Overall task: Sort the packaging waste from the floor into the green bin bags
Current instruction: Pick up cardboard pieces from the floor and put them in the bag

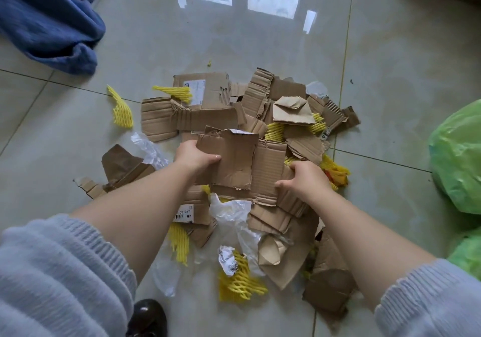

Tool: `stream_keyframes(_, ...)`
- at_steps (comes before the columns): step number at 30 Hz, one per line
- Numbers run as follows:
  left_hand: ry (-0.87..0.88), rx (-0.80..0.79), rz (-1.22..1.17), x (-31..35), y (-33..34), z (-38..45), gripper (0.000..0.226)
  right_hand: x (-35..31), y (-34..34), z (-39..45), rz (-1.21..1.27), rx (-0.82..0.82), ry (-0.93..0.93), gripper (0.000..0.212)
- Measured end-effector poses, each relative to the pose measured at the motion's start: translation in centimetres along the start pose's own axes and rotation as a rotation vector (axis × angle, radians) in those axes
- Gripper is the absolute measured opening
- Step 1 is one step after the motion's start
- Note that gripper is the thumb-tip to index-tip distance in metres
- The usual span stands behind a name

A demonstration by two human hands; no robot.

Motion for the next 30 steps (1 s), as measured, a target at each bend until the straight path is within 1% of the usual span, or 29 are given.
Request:
stream_keyframes(1, -0.001, -0.031, -0.061, 0.3, -0.1, -0.1, 0.042, 0.0, -0.4, 0.0, 0.020, -0.022, -0.006, 0.035)
stream_keyframes(3, 0.000, -0.099, -0.161, 1.1, -0.2, -0.3, 0.038, 0.1, -1.3, -0.2, 0.080, -0.047, -0.017, 0.031)
stream_keyframes(5, 0.015, -0.124, -0.166, 1.8, -1.2, -0.4, 0.038, 0.3, -2.2, -0.7, 0.132, -0.064, -0.021, 0.036)
stream_keyframes(6, 0.022, -0.118, -0.171, 2.1, -1.8, -0.7, 0.040, 0.5, -2.7, -1.1, 0.147, -0.069, -0.017, 0.041)
stream_keyframes(8, 0.048, -0.103, -0.217, 3.1, -3.1, -1.6, 0.042, 1.2, -3.5, -2.1, 0.189, -0.089, 0.001, 0.041)
stream_keyframes(11, 0.113, -0.060, -0.278, 5.3, -5.2, -3.8, 0.032, 2.5, -5.0, -4.2, 0.337, -0.110, 0.051, 0.037)
stream_keyframes(13, 0.134, -0.046, -0.333, 6.8, -6.8, -5.5, 0.037, 3.2, -6.4, -5.8, 0.450, -0.074, 0.077, 0.036)
stream_keyframes(16, 0.162, -0.040, -0.377, 7.3, -8.8, -7.2, 0.053, 4.9, -8.5, -9.0, 0.572, 0.021, 0.113, 0.031)
stream_keyframes(19, 0.185, -0.092, -0.441, 7.1, -9.8, -8.7, 0.059, 7.7, -9.3, -12.9, 0.751, 0.071, 0.159, 0.028)
stream_keyframes(20, 0.187, -0.109, -0.457, 7.0, -9.9, -9.4, 0.060, 8.9, -8.7, -14.4, 0.832, 0.065, 0.188, 0.027)
stream_keyframes(22, 0.170, -0.145, -0.484, 6.4, -9.3, -10.7, 0.054, 11.4, -6.4, -17.3, 0.986, 0.060, 0.275, 0.025)
stream_keyframes(25, 0.109, -0.198, -0.504, 5.2, -6.7, -12.5, 0.043, 14.6, -0.6, -20.4, 1.165, 0.061, 0.451, 0.031)
stream_keyframes(28, 0.036, -0.210, -0.530, 3.3, -3.4, -13.8, 0.042, 15.7, 4.4, -21.4, 1.258, 0.059, 0.561, 0.031)
stream_keyframes(30, -0.053, -0.246, -0.570, 1.1, -0.7, -13.8, 0.037, 16.0, 6.7, -21.0, 1.302, 0.076, 0.593, 0.031)
Point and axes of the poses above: each hand's wrist, its own z-axis towards the middle knuckle, its own y-axis out of the palm, x = y × z, the point moved 6 cm from there along z, towards the middle knuckle, and after that the axes turned 3 degrees about -z, right-handed, at the moved point
